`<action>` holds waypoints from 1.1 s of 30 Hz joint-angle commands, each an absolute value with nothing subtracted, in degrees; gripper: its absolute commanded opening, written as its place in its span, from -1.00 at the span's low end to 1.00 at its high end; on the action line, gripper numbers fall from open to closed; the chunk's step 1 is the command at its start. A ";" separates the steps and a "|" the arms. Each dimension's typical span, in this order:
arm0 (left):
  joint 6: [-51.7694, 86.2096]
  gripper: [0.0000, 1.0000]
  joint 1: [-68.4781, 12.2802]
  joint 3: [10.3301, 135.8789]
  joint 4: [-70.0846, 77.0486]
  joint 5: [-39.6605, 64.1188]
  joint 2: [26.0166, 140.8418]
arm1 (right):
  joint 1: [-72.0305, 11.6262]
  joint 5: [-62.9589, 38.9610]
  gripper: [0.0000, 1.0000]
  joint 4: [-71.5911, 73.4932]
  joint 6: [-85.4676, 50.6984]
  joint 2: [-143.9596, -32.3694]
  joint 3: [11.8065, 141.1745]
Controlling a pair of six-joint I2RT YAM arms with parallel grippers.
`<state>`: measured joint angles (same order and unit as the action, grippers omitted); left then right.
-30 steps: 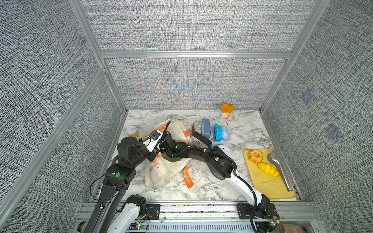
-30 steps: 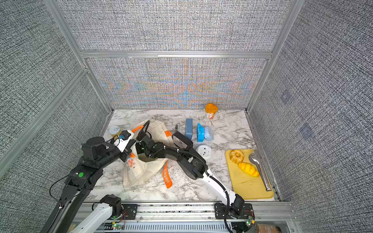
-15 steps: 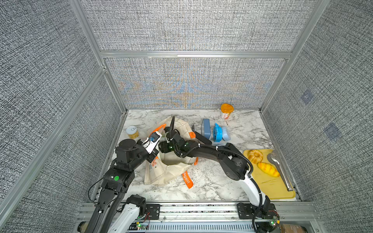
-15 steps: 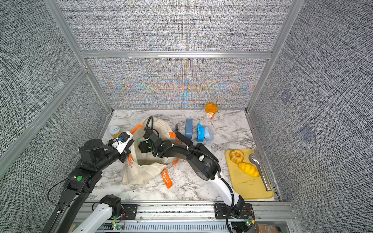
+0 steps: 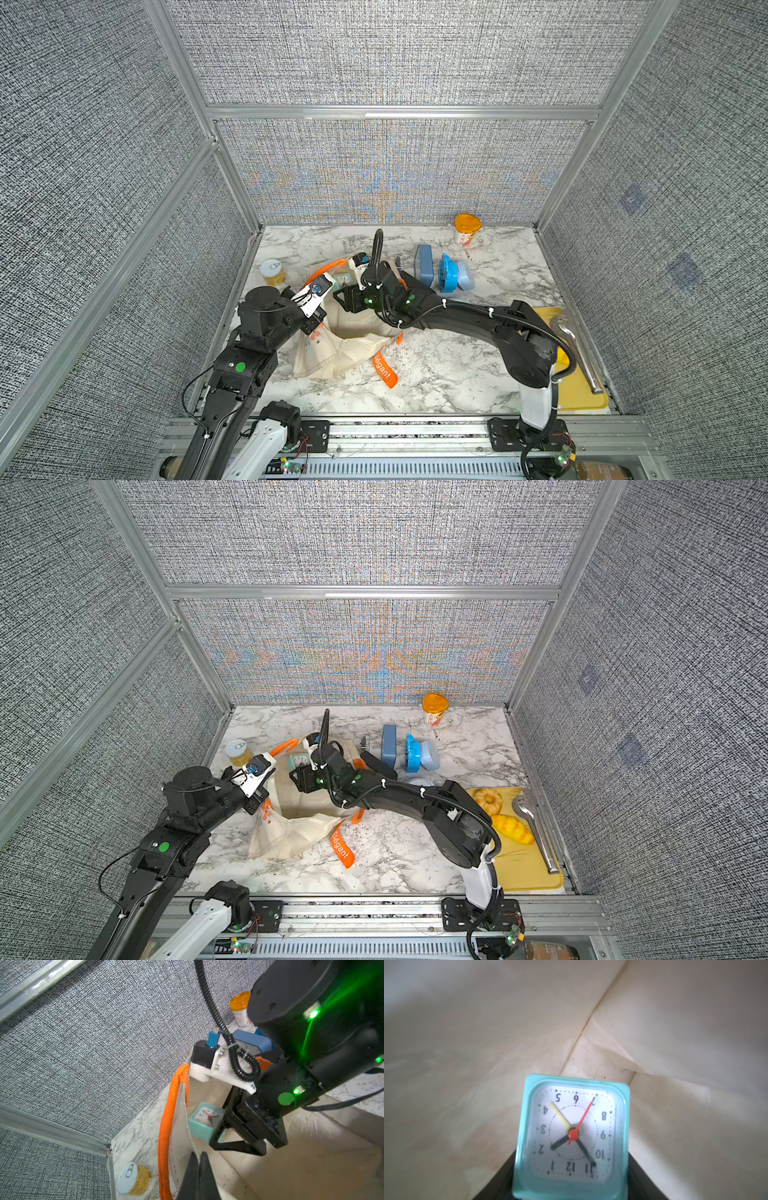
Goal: Take the alarm clock out of the canvas bag
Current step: Pick up the alarm from the canvas bag, then place the alarm at the center of the board.
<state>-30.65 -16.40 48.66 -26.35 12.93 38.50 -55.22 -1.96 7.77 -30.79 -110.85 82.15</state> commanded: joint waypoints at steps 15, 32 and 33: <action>-24.66 -1.00 -15.73 47.30 -17.42 6.28 39.28 | -55.19 5.48 0.10 -4.00 -27.91 -86.66 67.43; -5.02 -1.00 -9.69 48.89 -13.90 10.12 42.47 | -56.26 15.79 0.10 -40.12 -26.02 -61.75 54.49; -4.68 -1.00 -9.29 48.96 -13.95 9.94 42.24 | -56.26 16.36 0.11 -40.57 -25.77 -61.71 53.59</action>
<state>-7.70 -9.96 48.31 -17.41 9.17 42.57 -56.21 14.09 -35.05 -27.24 -62.04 54.72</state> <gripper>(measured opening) 0.054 0.612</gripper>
